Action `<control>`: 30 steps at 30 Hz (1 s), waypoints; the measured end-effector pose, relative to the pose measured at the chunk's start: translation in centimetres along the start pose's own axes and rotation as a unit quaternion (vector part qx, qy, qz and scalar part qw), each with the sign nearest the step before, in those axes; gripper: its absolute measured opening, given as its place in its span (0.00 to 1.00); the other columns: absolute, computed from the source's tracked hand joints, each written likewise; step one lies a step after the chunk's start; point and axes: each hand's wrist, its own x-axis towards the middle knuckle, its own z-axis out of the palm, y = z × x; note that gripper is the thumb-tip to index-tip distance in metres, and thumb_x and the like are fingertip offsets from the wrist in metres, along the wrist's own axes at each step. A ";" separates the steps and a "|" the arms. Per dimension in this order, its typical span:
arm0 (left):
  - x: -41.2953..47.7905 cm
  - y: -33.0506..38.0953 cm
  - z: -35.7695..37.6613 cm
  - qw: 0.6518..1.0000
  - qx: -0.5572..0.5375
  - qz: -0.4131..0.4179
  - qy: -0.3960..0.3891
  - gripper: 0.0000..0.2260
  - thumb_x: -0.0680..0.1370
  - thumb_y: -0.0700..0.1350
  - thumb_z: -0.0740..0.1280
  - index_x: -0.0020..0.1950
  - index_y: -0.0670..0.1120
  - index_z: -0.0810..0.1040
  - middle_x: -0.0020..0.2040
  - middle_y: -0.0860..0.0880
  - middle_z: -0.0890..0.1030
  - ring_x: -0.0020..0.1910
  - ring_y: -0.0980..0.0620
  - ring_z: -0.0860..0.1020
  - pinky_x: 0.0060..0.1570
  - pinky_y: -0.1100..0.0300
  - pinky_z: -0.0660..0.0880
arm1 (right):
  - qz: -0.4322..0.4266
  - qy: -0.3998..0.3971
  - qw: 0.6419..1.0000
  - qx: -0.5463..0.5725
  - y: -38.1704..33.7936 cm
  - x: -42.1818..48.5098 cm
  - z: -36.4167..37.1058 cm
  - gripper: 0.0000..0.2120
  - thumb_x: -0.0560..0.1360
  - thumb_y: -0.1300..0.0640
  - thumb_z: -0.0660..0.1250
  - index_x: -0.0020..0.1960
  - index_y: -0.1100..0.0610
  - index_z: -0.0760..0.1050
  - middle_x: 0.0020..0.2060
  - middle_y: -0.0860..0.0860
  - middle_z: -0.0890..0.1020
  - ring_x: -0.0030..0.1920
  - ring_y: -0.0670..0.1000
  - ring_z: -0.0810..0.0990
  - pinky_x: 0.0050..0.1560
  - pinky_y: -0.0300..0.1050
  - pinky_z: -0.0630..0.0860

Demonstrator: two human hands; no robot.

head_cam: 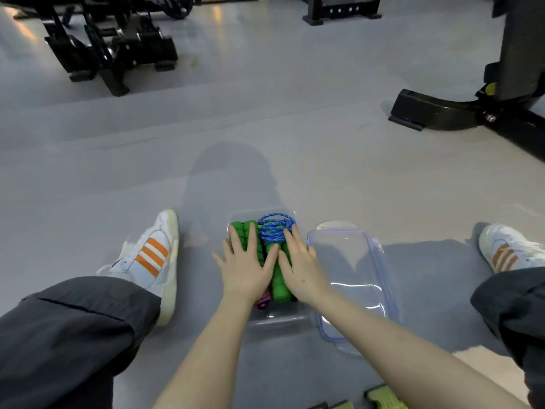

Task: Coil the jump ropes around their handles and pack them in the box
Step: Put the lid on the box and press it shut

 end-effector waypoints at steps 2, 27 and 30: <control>0.5 0.7 -0.4 0.997 0.058 0.041 0.019 0.29 0.79 0.63 0.43 0.78 0.52 0.53 0.78 0.43 0.51 0.77 0.43 0.50 0.70 0.35 0.45 | -0.004 0.031 0.999 0.014 0.1 0.1 -0.6 0.25 0.81 0.55 0.51 0.76 0.54 0.51 0.75 0.51 0.59 0.71 0.58 0.61 0.70 0.49 0.59; 2.1 4.4 2.6 0.981 0.103 0.159 0.032 0.33 0.76 0.64 0.49 0.75 0.46 0.62 0.74 0.40 0.63 0.74 0.42 0.62 0.69 0.38 0.47 | 0.126 -0.077 0.942 -0.302 9.3 9.8 -5.9 0.27 0.75 0.67 0.54 0.73 0.58 0.56 0.71 0.58 0.63 0.72 0.59 0.58 0.73 0.56 0.50; 2.2 4.4 3.1 0.980 0.099 0.167 0.043 0.32 0.76 0.63 0.52 0.74 0.46 0.65 0.72 0.40 0.67 0.71 0.41 0.66 0.66 0.38 0.49 | 0.117 -0.066 0.938 -0.319 9.7 10.4 -6.3 0.22 0.74 0.67 0.56 0.67 0.58 0.66 0.66 0.57 0.69 0.69 0.57 0.65 0.73 0.56 0.51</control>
